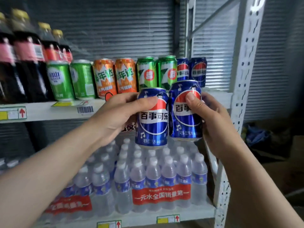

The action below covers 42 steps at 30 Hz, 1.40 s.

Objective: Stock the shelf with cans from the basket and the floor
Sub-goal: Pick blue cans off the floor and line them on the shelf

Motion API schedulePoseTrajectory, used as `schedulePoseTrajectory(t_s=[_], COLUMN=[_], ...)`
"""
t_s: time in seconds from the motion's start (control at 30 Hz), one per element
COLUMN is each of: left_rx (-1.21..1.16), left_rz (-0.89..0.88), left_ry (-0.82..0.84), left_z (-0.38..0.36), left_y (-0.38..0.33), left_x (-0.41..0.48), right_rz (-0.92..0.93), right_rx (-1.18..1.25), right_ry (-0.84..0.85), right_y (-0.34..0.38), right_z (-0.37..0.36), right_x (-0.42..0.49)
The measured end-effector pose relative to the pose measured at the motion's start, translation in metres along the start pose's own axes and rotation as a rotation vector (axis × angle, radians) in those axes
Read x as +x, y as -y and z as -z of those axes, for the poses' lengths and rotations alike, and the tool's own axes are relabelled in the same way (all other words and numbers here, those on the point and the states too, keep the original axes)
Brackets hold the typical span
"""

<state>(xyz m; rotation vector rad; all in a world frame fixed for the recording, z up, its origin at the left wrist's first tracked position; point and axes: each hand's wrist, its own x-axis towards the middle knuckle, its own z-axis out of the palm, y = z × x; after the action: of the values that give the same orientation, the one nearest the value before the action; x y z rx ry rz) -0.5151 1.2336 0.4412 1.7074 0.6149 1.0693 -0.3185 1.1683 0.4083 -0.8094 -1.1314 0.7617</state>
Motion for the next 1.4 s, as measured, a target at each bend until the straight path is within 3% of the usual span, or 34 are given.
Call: schedulePoseTrajectory(t_s=[0.37, 0.87, 1.4], left_rx=[0.169, 0.857, 1.074], left_rz=[-0.094, -0.180, -0.095], left_ry=[0.123, 0.312, 0.436], left_z=[-0.020, -0.049, -0.061], left_y=[-0.069, -0.145, -0.116], left_x=[0.088, 0.194, 0.226], right_rz=[0.175, 0.179, 0.046], right_rx=[-0.203, -0.236, -0.427], right_ry=[0.045, 0.063, -0.106], right_y=[0.068, 0.107, 0.094], right_z=[0.041, 0.085, 0.089], right_x=[0.060, 0.136, 0.141])
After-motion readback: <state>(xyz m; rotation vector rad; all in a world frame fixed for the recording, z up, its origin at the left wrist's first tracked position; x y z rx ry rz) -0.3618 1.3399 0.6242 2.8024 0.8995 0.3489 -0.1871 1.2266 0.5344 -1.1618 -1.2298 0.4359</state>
